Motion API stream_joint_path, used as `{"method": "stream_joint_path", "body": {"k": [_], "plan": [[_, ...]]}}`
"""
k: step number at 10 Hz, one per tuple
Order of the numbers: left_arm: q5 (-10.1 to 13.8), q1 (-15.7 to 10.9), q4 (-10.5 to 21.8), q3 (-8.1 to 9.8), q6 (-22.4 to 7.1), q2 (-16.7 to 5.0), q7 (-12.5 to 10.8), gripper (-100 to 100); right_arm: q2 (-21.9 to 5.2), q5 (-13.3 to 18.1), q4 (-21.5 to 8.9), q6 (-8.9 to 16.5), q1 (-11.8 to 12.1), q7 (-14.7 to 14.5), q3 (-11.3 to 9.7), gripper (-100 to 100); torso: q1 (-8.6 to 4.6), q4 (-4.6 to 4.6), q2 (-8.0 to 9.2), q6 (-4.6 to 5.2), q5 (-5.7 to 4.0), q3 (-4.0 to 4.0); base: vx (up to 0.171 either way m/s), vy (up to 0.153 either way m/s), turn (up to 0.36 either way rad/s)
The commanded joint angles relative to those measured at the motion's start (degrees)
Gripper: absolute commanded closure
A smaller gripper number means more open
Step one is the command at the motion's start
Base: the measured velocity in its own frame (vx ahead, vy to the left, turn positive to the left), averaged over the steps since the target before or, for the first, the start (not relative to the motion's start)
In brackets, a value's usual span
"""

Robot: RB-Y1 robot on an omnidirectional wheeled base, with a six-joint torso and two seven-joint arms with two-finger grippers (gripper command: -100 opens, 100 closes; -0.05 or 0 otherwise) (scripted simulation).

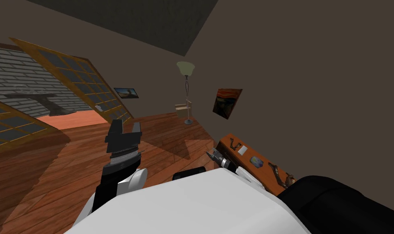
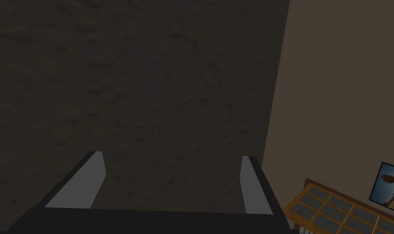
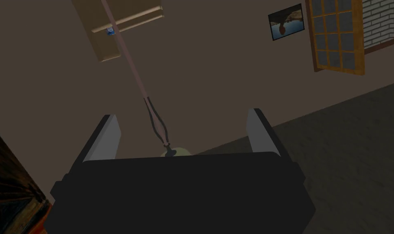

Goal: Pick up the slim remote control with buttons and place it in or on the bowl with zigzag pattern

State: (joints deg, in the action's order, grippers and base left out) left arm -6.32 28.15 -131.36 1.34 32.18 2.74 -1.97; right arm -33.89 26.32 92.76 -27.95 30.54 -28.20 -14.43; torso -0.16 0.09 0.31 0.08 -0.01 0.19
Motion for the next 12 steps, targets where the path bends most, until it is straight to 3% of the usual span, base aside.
{"method": "stream_joint_path", "body": {"k": [1, 4, 6, 8, 9, 10, 11, 12], "plan": [[0.00, 0.00, 0.00, 0.00, 0.00, 0.00, 0.00, 0, -0.20, 0.37, -1.86, 0.36, -0.56, -0.34, -0.38, -100, 0.00, 0.00, 0.00, 0.00, 0.00, 0.00, -0.009, 0.007, -0.067], [0.00, 0.00, 0.00, 0.00, 0.00, 0.00, 0.00, 0, -4.02, 3.89, -7.18, 1.15, -0.99, -4.06, -3.28, -100, -0.09, -0.03, -0.11, -0.01, -0.02, -0.07, -0.014, 0.004, 0.212], [0.00, 0.00, 0.00, 0.00, 0.00, 0.00, 0.00, 0, -4.02, 3.89, -8.38, 1.15, -0.99, -4.06, -3.28, -100, -0.13, -0.03, -0.11, 0.00, -0.04, -0.06, -0.009, -0.008, 0.066], [0.00, 0.00, 0.00, 0.00, 0.00, 0.00, 0.00, 0, -7.48, 7.42, -13.43, 1.74, -1.69, -7.71, -6.22, -100, -0.14, -0.03, -0.13, -0.04, -0.03, -0.08, -0.012, -0.019, 0.286], [0.00, -0.01, 0.00, 0.00, 0.00, -0.01, 0.00, 0, -7.61, 7.42, -14.98, 1.74, -1.69, -7.71, -6.22, -100, -0.22, -0.02, -0.13, -0.05, -0.04, -0.07, -0.010, -0.039, 0.133], [0.00, 0.01, 0.00, 0.01, 0.00, -0.01, 0.00, 0, -9.30, 9.16, -17.56, 1.96, -2.14, -9.50, -7.69, -100, -0.25, -0.03, -0.13, 0.01, -0.06, -0.08, 0.001, -0.042, 0.160], [0.00, 0.00, 0.00, 0.01, 0.00, -0.01, 0.00, 0, -9.30, 9.16, -18.26, 1.96, -2.14, -9.50, -7.69, -100, -0.28, -0.03, -0.16, -0.02, -0.06, -0.09, 0.003, -0.039, 0.134], [0.00, 0.01, 0.00, 0.01, 0.00, -0.01, 0.00, 0, -10.91, 10.87, -19.94, 2.13, -2.67, -11.25, -9.14, -100, -0.25, -0.03, -0.17, 0.00, -0.06, -0.10, 0.008, -0.058, 0.205]]}}
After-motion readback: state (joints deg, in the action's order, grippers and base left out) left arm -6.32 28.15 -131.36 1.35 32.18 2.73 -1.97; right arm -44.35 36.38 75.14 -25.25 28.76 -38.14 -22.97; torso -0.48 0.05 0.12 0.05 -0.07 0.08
